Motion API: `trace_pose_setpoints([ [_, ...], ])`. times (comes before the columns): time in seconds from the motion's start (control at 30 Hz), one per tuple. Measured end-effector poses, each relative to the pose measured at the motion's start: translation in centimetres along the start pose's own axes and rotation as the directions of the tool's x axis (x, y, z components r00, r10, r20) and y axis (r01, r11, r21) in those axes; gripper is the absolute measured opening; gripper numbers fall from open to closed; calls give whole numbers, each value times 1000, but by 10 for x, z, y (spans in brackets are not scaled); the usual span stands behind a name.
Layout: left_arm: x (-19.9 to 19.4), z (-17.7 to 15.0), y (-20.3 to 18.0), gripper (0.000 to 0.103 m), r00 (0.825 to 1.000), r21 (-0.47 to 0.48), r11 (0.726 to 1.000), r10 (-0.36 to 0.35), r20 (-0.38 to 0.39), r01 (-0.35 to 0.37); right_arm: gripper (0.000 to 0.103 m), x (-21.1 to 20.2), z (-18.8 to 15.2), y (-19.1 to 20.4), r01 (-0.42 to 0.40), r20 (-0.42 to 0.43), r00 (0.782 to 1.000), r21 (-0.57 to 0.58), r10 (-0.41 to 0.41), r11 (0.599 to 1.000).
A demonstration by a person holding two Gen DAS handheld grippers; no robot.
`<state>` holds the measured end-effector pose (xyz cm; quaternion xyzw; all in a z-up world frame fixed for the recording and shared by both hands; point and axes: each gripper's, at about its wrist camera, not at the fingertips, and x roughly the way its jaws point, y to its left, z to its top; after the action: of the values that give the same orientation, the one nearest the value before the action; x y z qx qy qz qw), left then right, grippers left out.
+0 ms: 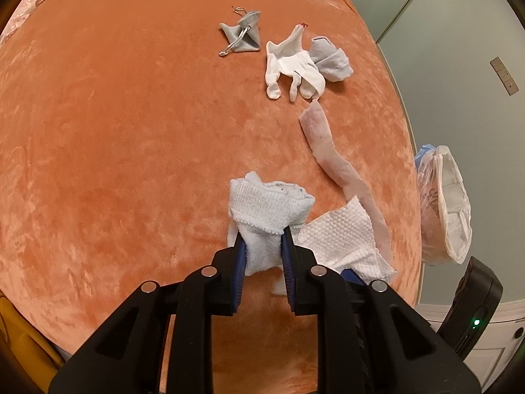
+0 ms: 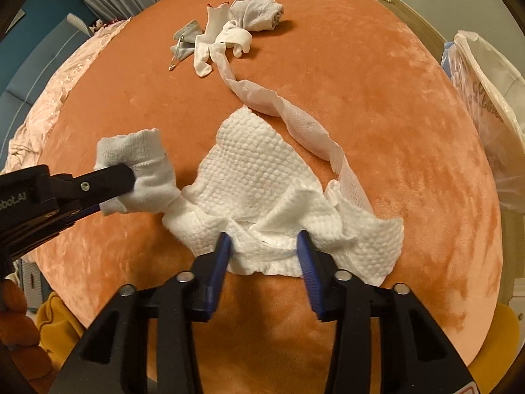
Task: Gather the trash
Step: 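Carry the sock and paper towel over the bin and open both tools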
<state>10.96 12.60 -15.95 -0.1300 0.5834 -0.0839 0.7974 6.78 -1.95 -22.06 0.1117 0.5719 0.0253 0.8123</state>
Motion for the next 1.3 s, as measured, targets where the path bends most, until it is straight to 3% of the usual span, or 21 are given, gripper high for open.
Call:
trace_pose_setpoints([
  [0.07, -2, 0, -4, 20, 1000, 6, 1000, -4, 5, 4, 13, -4, 0, 2, -14, 2, 1000, -11, 14, 1000],
  [0.13, -6, 1, -7, 20, 1000, 12, 1000, -9, 14, 9, 9, -10, 2, 2, -19, 9, 1000, -15, 19, 1000],
  [0.37, -36, 9, -25, 20, 997, 35, 998, -48, 62, 46, 8, -71, 15, -11, -67, 155, 986, 19, 63, 998],
  [0.6, -72, 19, -73, 20, 986, 130, 988, -105, 128, 89, 8, -147, 44, -35, -117, 334, 938, 67, 88, 991],
  [0.77, -89, 25, -121, 20, 975, 200, 971, -162, 155, 129, 8, -193, 60, -63, -99, 435, 899, 87, 51, 991],
  [1.03, -91, 29, -201, 20, 961, 307, 933, -239, 137, 188, 8, -242, 68, -127, -51, 517, 855, 166, -43, 985],
  [1.3, -69, 28, -282, 20, 952, 399, 884, -297, 73, 245, 8, -265, 70, -198, -4, 536, 832, 264, -143, 964],
])
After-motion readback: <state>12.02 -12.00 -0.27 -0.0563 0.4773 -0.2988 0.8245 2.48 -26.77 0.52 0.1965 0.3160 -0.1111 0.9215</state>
